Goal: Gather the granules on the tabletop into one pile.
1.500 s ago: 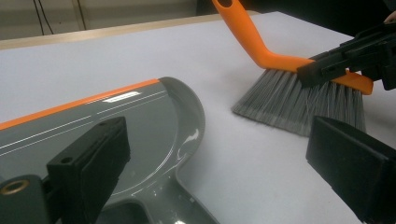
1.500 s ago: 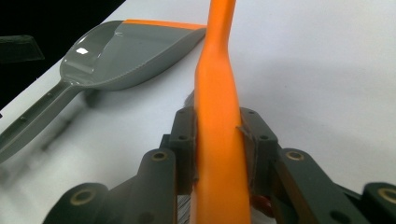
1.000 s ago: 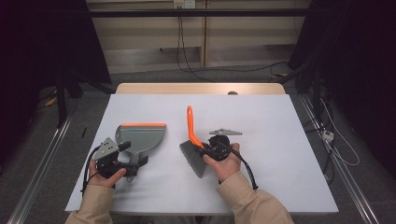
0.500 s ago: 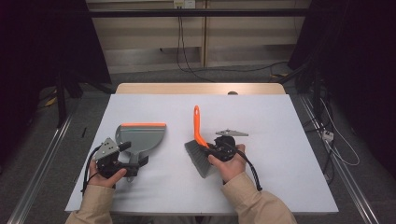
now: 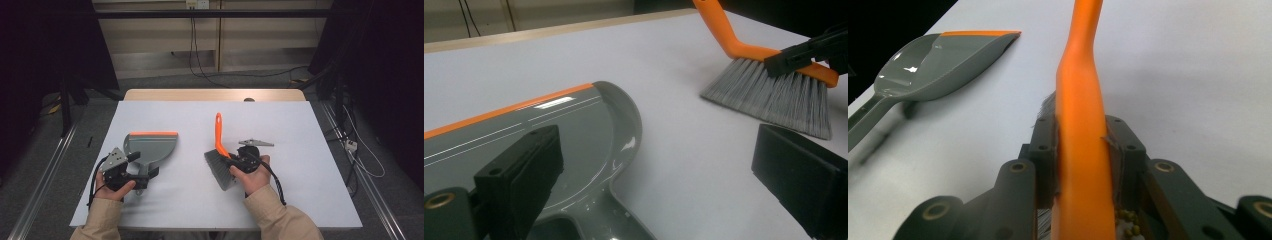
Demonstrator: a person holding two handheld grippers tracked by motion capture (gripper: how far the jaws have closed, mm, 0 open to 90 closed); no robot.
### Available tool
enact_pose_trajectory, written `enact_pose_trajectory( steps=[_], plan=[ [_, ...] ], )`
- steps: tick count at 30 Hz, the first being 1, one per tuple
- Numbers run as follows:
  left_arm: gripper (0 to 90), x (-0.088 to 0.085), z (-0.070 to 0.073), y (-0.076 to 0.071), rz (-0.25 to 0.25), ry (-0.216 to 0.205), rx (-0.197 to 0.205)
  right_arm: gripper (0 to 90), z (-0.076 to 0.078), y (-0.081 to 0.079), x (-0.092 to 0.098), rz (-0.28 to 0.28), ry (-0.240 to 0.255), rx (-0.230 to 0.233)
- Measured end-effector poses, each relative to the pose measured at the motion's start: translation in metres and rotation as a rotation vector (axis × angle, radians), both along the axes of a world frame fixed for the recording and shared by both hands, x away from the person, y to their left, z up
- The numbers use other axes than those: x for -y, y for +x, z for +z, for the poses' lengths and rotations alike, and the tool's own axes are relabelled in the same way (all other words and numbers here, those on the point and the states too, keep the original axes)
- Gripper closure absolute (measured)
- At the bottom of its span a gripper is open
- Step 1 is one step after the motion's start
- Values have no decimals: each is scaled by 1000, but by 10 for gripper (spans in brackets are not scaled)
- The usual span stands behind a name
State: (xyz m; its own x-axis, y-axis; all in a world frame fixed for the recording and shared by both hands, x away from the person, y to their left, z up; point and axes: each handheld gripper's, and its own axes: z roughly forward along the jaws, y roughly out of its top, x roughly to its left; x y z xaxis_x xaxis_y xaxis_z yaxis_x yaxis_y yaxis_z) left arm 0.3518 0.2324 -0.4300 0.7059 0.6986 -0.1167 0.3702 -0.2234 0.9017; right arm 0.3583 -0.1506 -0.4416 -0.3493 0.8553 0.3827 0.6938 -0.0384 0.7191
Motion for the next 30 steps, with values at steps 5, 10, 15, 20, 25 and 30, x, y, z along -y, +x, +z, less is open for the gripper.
enact_pose_trajectory(
  steps=[5,10,15,20,25,30],
  plan=[
    [59,0,0,0,-1,2,0,697,0,-1,5,-8,-4,2],
    [59,0,0,0,1,0,1,697,0,-2,9,-11,-6,-1],
    [59,0,0,0,-1,0,0,697,1,-2,12,-16,-9,-2],
    [59,0,0,0,0,1,0,696,1,-1,16,-20,-14,-2],
    [59,1,0,0,-1,4,-2,696,1,-2,20,-28,-11,-6],
    [59,1,0,0,-1,3,-3,696,1,-2,23,-31,-10,-5]
  ],
)
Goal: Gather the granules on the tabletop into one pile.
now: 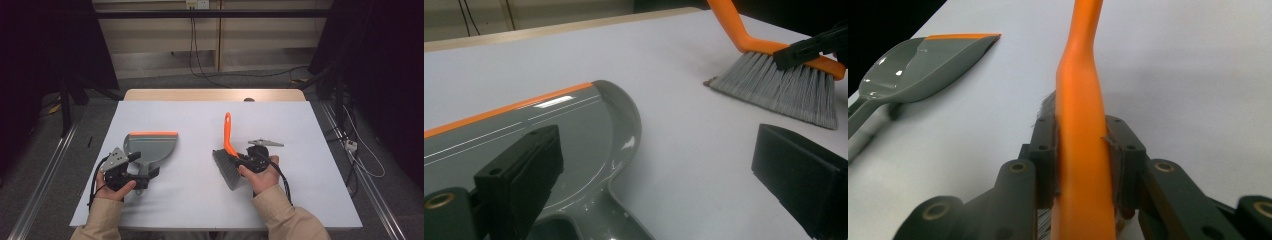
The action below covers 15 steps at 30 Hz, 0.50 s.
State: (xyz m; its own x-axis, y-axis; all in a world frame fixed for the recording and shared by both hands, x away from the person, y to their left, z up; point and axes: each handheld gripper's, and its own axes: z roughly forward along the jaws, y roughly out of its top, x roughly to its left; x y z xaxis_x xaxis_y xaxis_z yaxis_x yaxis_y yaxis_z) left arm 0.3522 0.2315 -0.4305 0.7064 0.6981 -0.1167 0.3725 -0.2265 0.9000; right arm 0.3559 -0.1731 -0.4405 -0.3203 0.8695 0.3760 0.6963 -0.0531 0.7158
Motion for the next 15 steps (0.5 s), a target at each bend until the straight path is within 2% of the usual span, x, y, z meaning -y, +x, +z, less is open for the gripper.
enact_pose_trajectory(
  steps=[9,15],
  plan=[
    [59,0,0,0,0,-2,-1,697,0,0,2,-5,2,4],
    [59,0,0,0,2,0,-2,701,2,1,0,-7,36,5]
  ],
)
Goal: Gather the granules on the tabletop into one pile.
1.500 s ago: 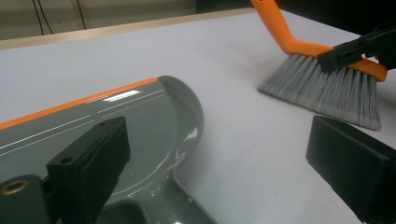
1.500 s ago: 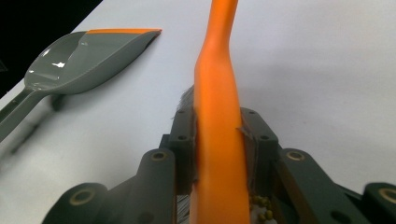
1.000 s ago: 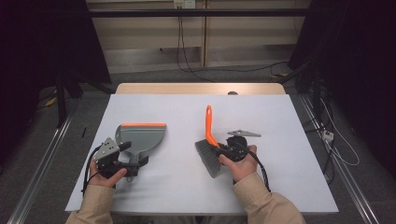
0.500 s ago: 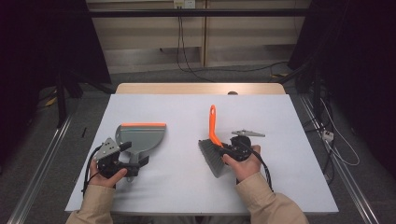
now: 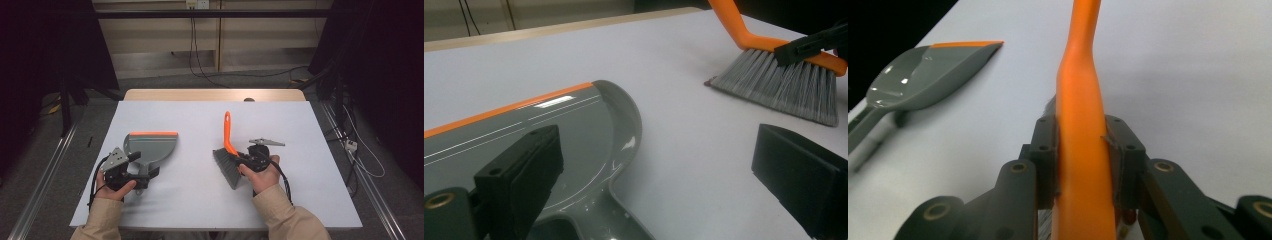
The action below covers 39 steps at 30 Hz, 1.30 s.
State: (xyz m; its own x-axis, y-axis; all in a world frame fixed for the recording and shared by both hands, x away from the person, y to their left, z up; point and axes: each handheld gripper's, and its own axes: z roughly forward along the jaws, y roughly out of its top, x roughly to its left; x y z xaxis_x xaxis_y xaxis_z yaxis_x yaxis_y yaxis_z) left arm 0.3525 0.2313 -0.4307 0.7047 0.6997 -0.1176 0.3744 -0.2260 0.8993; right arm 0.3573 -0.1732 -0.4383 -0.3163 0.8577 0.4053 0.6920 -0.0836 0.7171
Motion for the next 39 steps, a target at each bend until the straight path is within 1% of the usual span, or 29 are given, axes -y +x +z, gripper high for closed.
enact_pose_trajectory(
  steps=[3,5,6,8,10,12,15,19,21,22,24,26,28,30,32,36,39],
  plan=[
    [59,0,0,0,-2,1,1,703,2,2,-1,-1,23,-4],
    [59,0,0,0,-1,-1,-1,705,3,3,-2,12,29,2],
    [59,0,0,0,-1,-1,-1,705,4,4,-2,20,39,11],
    [59,0,0,1,-1,-2,-2,705,6,5,-3,41,61,13],
    [59,-1,0,1,-1,-2,-2,705,9,7,-5,83,63,30],
    [59,-1,0,1,-2,-2,-3,705,12,9,-5,129,81,43],
    [59,-1,0,1,-3,-3,-3,705,17,12,-6,198,88,63],
    [59,-1,0,1,-1,-7,-3,706,19,17,-8,281,69,76],
    [59,-1,0,1,0,-9,-3,706,19,19,-8,332,60,79],
    [59,-1,0,1,0,-7,-3,706,19,19,-8,346,54,74],
    [59,-1,0,1,0,-8,-4,706,18,21,-8,398,42,84],
    [59,-1,0,1,-1,-8,-4,706,17,23,-6,425,42,81],
    [59,-2,0,1,1,-7,-3,706,16,25,-3,473,30,96],
    [59,-2,0,1,1,-6,-4,706,16,26,-2,497,10,95],
    [59,-2,-1,2,1,-6,-5,706,16,26,0,517,-4,107],
    [59,-1,-1,1,1,-4,-6,707,16,25,1,535,-26,132],
    [59,-1,-1,1,2,-6,-5,707,18,23,-1,552,-40,162]
  ],
)
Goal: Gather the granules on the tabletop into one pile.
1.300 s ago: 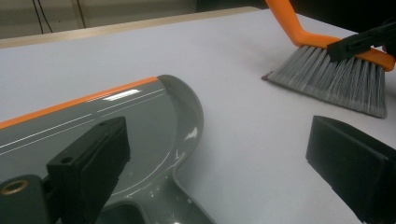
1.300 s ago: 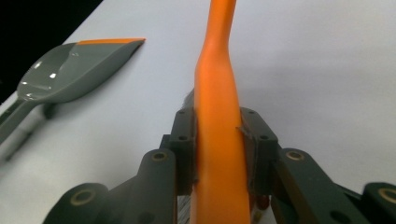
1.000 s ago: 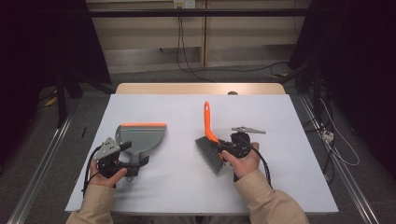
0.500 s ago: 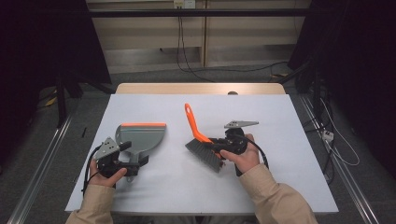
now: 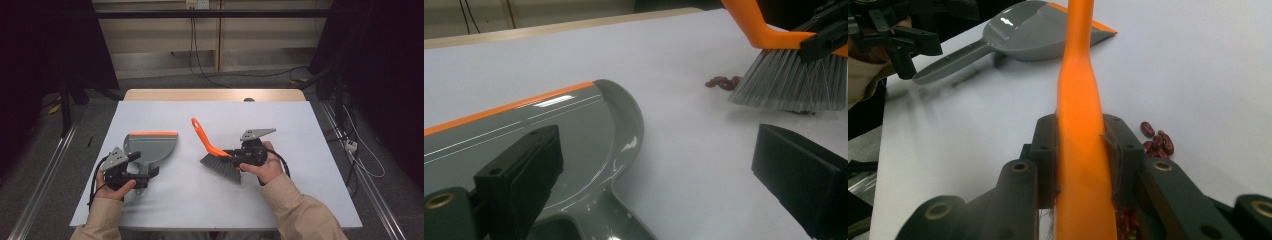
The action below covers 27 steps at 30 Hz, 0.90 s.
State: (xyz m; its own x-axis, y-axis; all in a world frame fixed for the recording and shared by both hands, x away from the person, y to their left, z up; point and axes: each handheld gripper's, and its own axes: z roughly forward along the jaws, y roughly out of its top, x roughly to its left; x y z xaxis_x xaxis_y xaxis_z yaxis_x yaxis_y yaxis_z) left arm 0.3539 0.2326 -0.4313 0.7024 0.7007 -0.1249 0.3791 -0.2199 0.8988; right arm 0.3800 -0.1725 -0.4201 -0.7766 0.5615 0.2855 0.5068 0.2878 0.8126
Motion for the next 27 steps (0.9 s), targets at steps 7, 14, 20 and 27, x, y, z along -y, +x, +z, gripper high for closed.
enact_pose_trajectory(
  steps=[7,14,20,27],
  plan=[
    [59,0,0,0,-1,2,0,707,5,-5,-3,60,-55,97],
    [59,0,0,0,0,2,0,707,10,-4,-1,98,-34,121],
    [59,0,0,0,-2,0,-1,707,3,-10,-7,169,-47,111],
    [59,-1,0,0,2,-5,-2,707,-8,-7,-1,217,-71,127]
  ],
)
